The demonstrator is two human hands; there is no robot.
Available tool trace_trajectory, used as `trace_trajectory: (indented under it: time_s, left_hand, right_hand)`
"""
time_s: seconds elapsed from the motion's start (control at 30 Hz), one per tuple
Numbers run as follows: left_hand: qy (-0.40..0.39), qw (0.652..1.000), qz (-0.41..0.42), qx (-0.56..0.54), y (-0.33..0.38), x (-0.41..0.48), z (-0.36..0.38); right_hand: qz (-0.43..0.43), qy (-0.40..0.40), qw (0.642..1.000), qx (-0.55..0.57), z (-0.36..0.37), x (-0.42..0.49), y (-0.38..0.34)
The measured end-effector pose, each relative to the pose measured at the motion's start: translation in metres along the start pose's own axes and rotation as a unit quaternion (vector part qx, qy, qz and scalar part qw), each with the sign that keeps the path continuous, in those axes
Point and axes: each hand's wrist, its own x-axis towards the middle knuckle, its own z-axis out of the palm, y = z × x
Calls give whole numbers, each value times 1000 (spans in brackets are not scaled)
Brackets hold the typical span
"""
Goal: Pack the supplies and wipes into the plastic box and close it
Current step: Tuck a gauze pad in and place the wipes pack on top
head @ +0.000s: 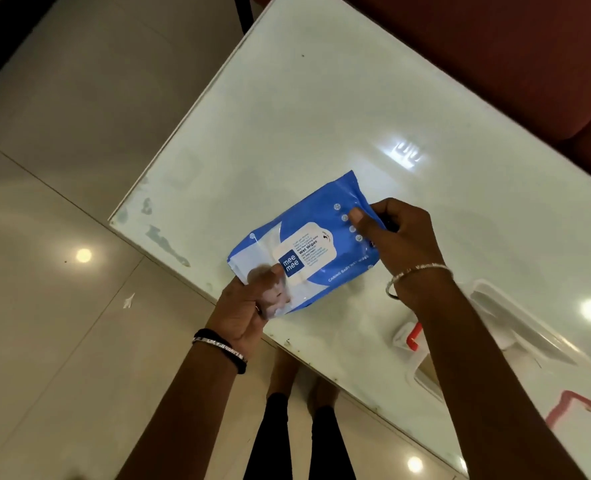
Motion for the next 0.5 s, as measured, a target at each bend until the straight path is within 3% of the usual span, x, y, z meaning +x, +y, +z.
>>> trace_trajectory:
  time_s: [0.17, 0.33, 0.5]
  left_hand:
    - [-38, 997, 25, 69, 7, -17, 21]
    - [-19, 974, 63, 219, 9, -33, 57]
    - [-51, 961, 71, 263, 2, -44, 103]
  right_hand:
    - [-33, 31, 996, 76, -38, -42, 1]
    - [9, 55, 978, 199, -78, -82, 10]
    - [50, 132, 956, 258, -114, -122, 34]
